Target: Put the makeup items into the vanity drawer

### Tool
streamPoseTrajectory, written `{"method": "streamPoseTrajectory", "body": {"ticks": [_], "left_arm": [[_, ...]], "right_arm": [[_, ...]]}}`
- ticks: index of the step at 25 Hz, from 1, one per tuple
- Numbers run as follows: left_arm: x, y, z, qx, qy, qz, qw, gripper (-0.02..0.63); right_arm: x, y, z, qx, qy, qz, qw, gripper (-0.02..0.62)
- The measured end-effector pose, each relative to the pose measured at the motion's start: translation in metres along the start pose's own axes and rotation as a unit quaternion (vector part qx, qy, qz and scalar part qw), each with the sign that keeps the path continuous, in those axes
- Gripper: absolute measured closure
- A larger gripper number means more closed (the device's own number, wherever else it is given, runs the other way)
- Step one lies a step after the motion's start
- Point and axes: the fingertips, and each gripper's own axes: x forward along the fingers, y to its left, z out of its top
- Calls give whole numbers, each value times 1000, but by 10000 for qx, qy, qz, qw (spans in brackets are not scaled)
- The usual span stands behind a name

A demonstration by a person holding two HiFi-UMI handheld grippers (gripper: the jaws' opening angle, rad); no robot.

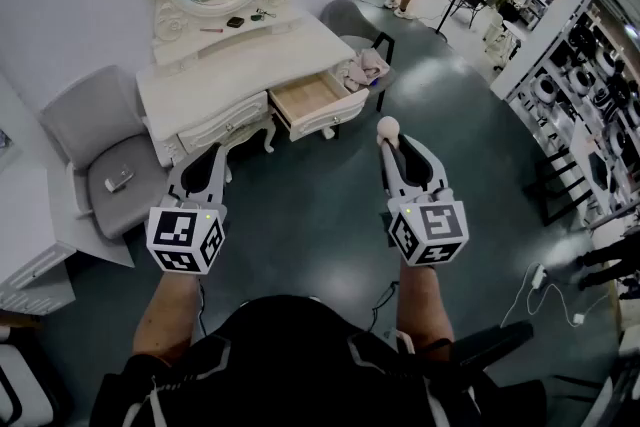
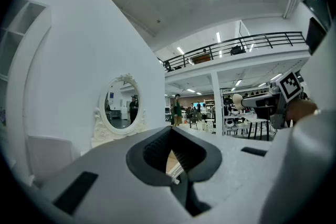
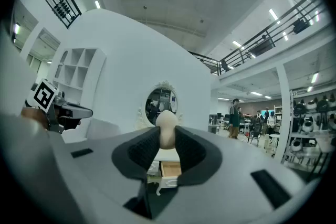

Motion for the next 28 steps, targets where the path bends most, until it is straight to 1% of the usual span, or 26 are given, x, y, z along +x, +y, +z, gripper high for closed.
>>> {"method": "streamPoseTrajectory", "body": {"ticks": [9,15,20,28], "left_arm": [[-7,-10,6,43,-11,72,10000,603],[-13,-11,8,66,-49,159,9998,603],[-16,-13,6,98,-32,197,9998,603],[-14,-34,5,162,1,214,9996,603]], "right_arm": [[-9,-5,2,12,-60,76,10000,497],[-11,-7,5,296,-160,150,9993,488],[-11,-5,3,289,-155,202,9993,485],[-24,-16,1,334,-206,319,9987,483]]}}
